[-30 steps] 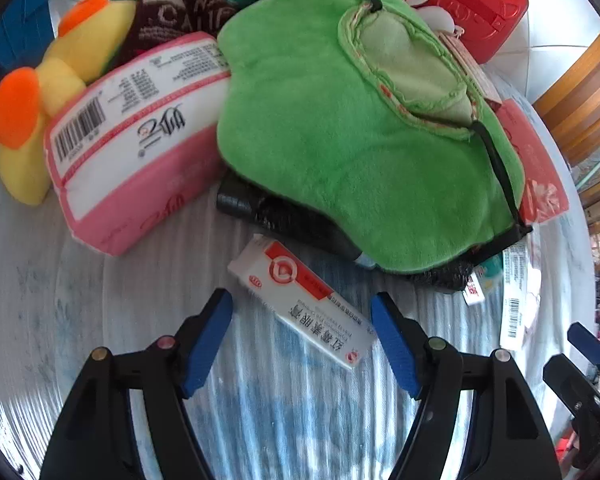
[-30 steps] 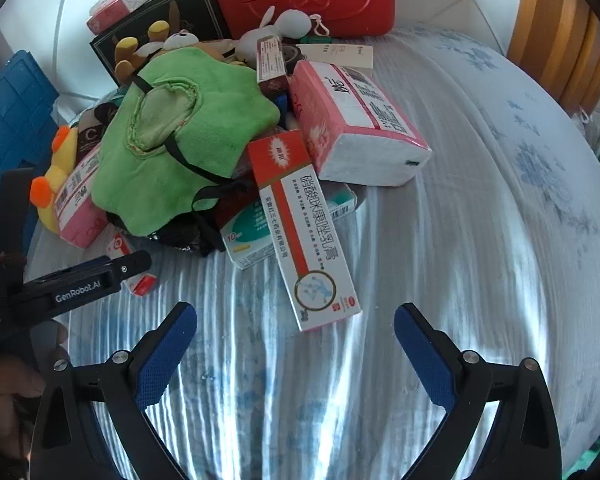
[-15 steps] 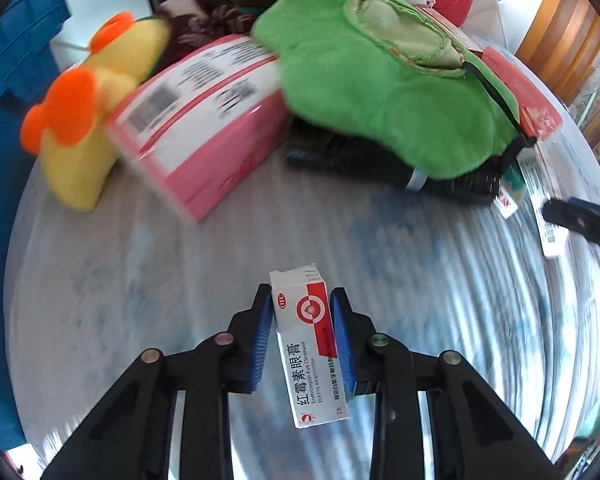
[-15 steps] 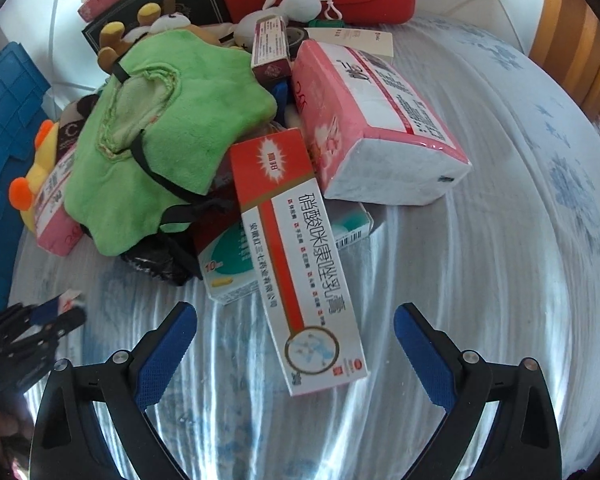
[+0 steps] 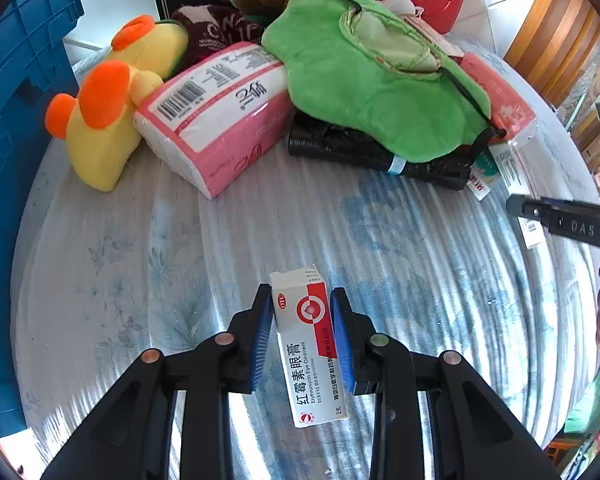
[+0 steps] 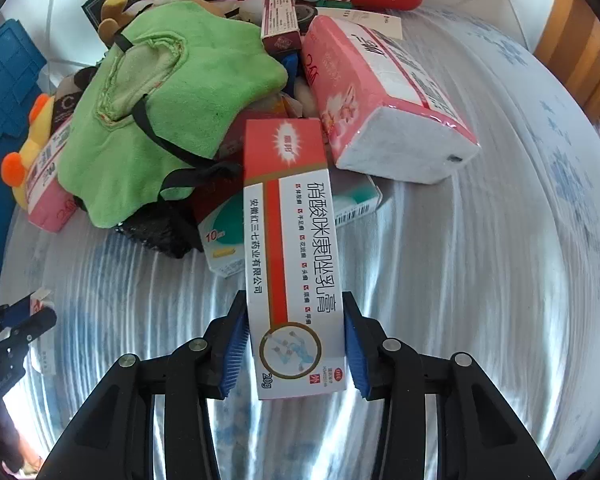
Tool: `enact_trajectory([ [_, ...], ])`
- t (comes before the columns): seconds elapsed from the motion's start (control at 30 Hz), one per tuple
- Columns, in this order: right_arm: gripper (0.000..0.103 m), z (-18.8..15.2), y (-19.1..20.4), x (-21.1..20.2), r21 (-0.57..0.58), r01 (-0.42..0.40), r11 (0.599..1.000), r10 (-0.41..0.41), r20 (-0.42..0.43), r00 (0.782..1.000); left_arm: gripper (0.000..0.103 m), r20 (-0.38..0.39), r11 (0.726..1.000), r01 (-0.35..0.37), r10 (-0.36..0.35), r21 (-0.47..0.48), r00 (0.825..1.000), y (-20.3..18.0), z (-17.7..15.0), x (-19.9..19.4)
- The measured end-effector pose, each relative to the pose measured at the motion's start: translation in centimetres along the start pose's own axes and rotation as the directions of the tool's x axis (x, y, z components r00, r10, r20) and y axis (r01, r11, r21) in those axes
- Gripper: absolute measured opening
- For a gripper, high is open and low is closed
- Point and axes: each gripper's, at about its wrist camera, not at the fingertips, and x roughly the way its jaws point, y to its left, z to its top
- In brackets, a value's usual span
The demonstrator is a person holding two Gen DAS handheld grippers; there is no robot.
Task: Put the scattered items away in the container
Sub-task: 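Lift and carry both red-white boxes over the blue crate with both tools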
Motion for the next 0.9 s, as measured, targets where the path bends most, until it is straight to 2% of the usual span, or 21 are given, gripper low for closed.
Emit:
enact_trajectory([
  [0.33,0.042,-1.9,0.1,-3.7,0.019,-0.016,1.000,0.015,0.039,0.999,0.028,0.035,1.000,0.016,-0.016,0.011,0.999,-0.7,0.9,-2.0],
  [0.4,0.042,-2.2,0.3,-4.5,0.017,-0.015,1.000,0.014,0.046,0.999,0.028,0.038,1.000,0.023,-0.023,0.014,0.999,0.7,2.7,-3.0],
  [0.5,0.042,-3.4,0.9,-5.7,0.017,-0.013,1.000,0.012,0.060,0.998,0.028,0.049,0.999,0.032,-0.033,0.021,0.998,0.5,3.3,-3.8],
  [0.9,0.042,-2.8,1.6,-10.9,-0.012,-0.010,1.000,0.012,0.127,0.992,0.028,0.116,0.997,0.073,-0.076,0.025,0.990,0.1,4.8,-7.6],
])
